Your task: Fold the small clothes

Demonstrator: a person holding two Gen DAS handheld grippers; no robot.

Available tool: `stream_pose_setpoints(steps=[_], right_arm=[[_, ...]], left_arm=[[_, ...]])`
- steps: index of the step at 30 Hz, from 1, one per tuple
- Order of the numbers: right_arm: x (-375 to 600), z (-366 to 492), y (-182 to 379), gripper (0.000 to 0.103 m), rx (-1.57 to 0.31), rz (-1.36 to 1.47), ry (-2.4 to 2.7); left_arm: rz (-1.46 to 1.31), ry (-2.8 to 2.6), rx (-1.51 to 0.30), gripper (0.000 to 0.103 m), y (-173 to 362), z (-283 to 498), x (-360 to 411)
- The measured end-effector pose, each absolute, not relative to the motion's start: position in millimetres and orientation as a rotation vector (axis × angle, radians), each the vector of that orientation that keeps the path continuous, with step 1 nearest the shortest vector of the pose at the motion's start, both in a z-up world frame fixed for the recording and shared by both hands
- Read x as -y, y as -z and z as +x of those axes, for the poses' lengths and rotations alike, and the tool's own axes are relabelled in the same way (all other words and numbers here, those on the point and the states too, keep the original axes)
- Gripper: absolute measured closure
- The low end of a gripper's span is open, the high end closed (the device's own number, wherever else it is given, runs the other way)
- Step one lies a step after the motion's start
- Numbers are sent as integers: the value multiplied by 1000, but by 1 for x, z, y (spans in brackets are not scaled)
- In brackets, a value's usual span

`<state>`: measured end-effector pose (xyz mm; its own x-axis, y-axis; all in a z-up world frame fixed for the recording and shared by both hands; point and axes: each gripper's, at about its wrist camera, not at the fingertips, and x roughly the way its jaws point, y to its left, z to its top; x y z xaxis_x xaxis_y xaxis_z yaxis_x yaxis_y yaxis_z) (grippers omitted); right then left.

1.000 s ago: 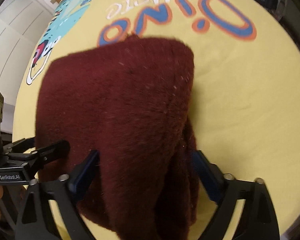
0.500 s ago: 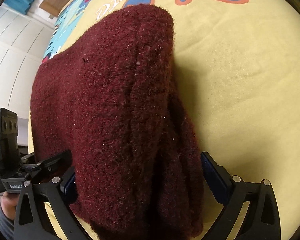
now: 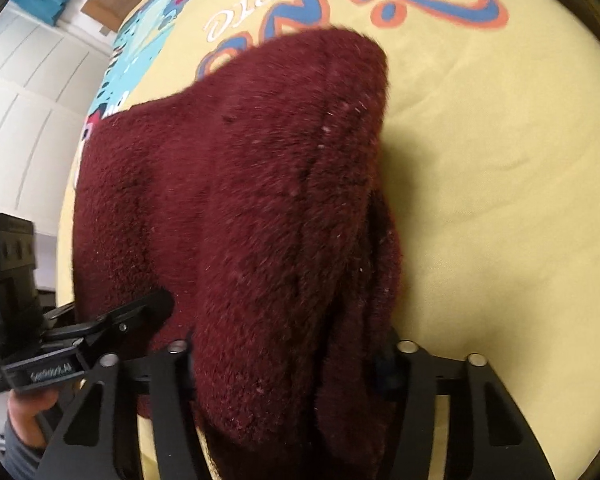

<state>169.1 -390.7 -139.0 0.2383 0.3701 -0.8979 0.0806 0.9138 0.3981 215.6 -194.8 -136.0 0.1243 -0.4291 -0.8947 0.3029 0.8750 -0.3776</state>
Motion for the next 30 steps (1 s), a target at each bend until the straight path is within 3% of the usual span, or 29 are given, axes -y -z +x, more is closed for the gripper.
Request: stream_pose_setpoints(steps=[4,15,24,30], right_arm=[[377,164,111,57,-1276,312,-184],[293,170,28,57,-1134,219,-287],[223,168,80,59,-1190,209,-309],[207,167,120,60,-1272,184,-270]], left_arm=[[-125,578,-1300,53,106,206,177],[-126,529,-1181,52,43,194,77],[-134,440,-1258,52,99,179,21],[-182,406,-1272,45,135,178,2]])
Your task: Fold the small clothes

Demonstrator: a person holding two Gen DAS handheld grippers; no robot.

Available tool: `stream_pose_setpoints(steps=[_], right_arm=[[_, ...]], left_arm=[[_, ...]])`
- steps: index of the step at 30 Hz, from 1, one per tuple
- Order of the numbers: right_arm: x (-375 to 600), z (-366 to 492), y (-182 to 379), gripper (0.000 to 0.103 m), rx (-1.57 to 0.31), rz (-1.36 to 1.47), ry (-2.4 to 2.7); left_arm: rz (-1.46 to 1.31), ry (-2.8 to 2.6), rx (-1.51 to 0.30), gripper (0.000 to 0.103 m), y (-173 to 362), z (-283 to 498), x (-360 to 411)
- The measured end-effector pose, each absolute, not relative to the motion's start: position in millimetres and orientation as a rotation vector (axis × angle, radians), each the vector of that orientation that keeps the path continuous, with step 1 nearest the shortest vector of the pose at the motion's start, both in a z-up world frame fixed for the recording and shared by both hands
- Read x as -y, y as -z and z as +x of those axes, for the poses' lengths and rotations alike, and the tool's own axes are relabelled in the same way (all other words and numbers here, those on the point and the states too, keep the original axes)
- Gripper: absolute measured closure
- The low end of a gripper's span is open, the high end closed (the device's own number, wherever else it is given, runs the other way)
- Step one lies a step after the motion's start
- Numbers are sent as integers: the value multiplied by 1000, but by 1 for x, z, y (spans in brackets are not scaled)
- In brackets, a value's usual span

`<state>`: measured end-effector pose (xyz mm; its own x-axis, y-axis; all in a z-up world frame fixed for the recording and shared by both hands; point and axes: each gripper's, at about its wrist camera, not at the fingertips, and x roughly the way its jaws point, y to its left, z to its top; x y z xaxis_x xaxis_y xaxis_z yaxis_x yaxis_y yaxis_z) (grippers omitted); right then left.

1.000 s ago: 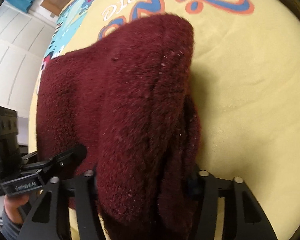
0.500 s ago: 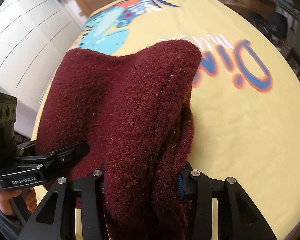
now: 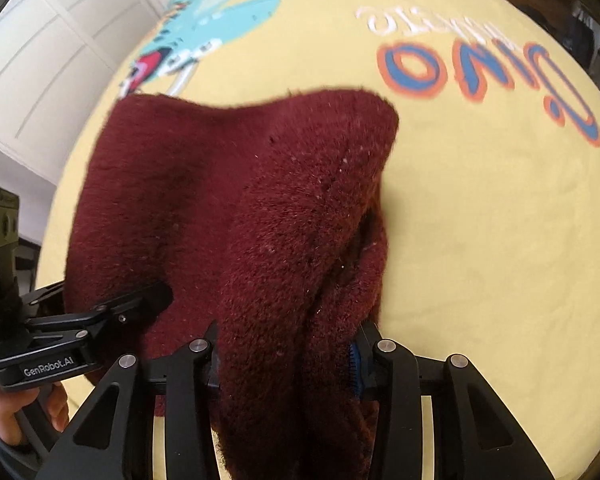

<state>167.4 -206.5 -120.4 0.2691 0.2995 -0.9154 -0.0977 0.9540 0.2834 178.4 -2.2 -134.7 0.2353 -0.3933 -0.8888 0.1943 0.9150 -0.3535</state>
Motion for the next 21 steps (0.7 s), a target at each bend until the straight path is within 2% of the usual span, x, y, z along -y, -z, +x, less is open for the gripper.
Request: stream_pose_setpoints(steps=[2,4,9,10,11,13,18,21], right_arm=[[209,168,124,58,-1279,219,-268],[213,173,125,47,-1296,238,-265],[229,165,113,35,-1305,209,-261],[230,164,111,33,-1300,201,-256],[231,162,107,32,-1292,191,-252],[232,159,97,24,-1265,165,-247],[226,146,70,17,-1154,91,-235],[213,145,72,11,-1136,68,-242]], left_arm=[[-198,400,-1275,40,135,180,-3],[-195,391,-1293,33,134,183,-11],[-152,324,-1303,21,114,178,-20],[-138,312,-1285,14,109,176,-21],[-128,309,-1273,2,106,175,-21],[-120,311,-1252,1,98,170,-27],[-68,258,-1212,1,85,155,-33],[-67,255,-1196,1,87,162,0]])
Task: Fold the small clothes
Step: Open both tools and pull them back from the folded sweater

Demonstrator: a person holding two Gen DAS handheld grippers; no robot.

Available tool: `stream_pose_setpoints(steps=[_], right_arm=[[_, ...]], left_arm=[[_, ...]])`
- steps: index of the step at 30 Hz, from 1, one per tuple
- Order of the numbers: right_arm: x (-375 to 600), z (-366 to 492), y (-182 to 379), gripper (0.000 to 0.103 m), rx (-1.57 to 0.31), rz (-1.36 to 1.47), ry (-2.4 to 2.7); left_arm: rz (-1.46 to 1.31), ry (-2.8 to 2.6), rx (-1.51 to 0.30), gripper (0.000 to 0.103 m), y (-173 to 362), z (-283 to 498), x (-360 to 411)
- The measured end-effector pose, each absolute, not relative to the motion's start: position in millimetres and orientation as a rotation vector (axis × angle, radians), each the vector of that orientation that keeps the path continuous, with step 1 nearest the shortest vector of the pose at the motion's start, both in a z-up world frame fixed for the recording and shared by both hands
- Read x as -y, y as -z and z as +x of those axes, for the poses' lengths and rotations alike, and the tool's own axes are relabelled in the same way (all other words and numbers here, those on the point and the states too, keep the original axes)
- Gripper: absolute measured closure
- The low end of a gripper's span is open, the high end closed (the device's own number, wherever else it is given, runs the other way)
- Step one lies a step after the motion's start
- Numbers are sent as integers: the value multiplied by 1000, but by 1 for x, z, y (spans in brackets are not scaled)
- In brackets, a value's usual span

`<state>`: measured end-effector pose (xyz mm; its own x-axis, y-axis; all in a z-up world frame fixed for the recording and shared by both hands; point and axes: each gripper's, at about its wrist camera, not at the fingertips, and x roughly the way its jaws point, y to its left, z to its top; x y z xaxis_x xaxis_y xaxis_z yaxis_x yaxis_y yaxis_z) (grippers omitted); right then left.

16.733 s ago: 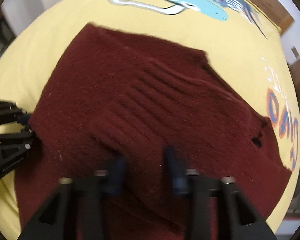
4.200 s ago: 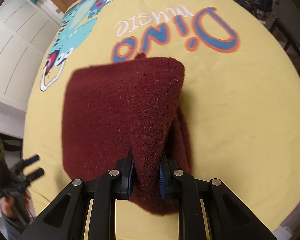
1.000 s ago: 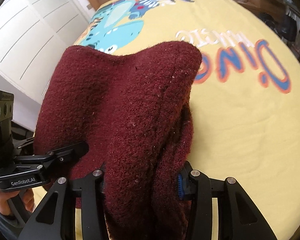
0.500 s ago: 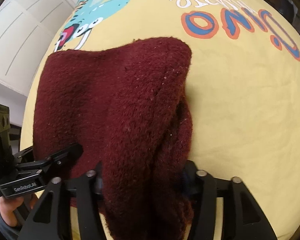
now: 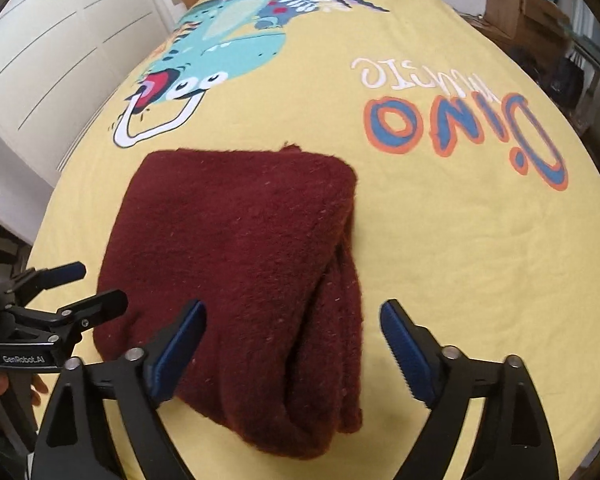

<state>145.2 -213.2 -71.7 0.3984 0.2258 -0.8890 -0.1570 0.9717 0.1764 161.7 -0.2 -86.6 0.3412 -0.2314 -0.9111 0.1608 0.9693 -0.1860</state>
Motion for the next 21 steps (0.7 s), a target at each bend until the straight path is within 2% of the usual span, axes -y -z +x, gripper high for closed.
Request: stream_pose_setpoints(steps=[5,9,13,21], right_arm=[[203,148,99,11,-1158,-14,-165],[226,143,119,11,-1185,64,-157],[252,130,139,2,-1201,133,-152],[258,120,147,2,-1166,140,-159]], left_arm=[[82,172,-1190,1,111,163,7],[77,183,-1189,0,135,151,4],[62,189,-1144,0,140,136,6],[21,183,-1134,0,136,135,2]])
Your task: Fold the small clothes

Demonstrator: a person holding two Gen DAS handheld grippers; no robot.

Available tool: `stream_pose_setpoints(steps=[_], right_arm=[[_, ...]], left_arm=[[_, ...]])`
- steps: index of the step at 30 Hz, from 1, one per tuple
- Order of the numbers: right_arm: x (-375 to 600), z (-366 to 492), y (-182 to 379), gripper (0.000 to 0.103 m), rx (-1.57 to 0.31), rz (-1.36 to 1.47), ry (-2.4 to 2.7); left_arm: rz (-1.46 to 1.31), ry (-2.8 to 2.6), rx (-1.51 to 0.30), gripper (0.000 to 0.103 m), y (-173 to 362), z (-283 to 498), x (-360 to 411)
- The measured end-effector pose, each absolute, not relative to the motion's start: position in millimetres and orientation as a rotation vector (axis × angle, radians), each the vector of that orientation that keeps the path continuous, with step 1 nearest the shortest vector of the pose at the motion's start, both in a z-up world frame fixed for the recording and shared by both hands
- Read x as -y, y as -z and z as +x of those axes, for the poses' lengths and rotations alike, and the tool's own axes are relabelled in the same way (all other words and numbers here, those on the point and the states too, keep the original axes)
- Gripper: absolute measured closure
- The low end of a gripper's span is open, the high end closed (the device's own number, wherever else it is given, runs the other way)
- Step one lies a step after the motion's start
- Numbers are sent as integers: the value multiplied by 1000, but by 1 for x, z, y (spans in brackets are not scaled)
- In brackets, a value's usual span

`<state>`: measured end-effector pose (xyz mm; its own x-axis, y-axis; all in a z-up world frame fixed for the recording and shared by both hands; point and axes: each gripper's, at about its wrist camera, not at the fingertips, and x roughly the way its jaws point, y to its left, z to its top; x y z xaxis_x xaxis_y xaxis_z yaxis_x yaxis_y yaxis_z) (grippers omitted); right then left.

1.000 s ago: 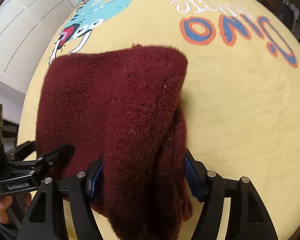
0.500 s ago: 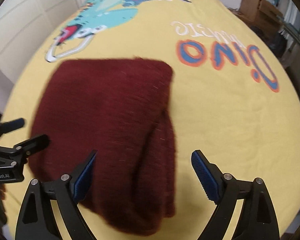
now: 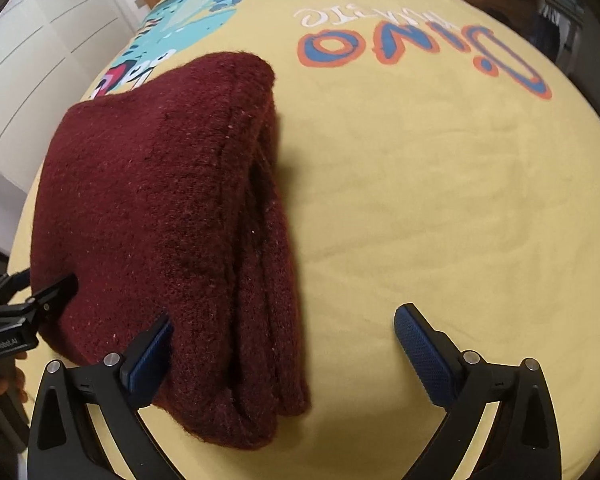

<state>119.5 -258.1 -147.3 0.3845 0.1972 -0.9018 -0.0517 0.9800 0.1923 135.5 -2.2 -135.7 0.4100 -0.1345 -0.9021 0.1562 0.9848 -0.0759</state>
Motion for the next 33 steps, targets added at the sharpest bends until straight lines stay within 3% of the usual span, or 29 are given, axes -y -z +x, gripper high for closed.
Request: stream_pose_setpoints(steps=[13,26,33], right_arm=[[256,101,118,1,-1133,102,-161],[278,29,27,1,-979,48,-124],[295,-16,-12,1,-905,20,-65]], left_arm=[[71,97,-1070,1,80,102,2],[62,7,-979,1,12,38,-18],[51,-8,-993,1,4,6,-27]])
